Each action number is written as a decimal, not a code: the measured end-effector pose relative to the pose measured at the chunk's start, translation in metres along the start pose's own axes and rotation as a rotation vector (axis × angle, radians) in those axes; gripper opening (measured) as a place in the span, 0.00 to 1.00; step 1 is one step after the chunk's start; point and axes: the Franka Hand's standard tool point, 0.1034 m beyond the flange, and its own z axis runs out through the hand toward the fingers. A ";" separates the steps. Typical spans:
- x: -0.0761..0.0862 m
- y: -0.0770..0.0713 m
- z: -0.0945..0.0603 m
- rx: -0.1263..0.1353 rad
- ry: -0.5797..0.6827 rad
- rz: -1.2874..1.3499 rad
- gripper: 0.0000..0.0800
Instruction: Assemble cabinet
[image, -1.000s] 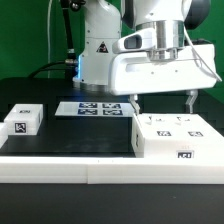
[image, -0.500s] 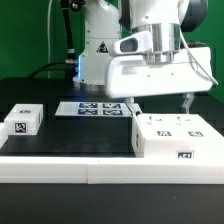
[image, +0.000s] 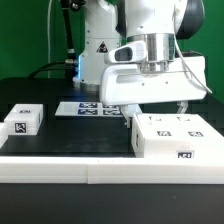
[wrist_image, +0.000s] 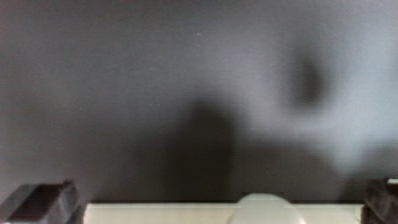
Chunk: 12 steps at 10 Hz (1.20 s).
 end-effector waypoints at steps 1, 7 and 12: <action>0.000 0.000 0.000 0.000 0.000 -0.001 1.00; 0.003 0.000 0.014 -0.001 0.001 0.001 1.00; 0.009 -0.003 0.017 0.001 0.009 -0.006 1.00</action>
Offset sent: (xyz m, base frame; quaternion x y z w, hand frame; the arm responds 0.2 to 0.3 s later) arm 0.0119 -0.0015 -0.0009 0.0200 -0.0080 0.0180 0.9996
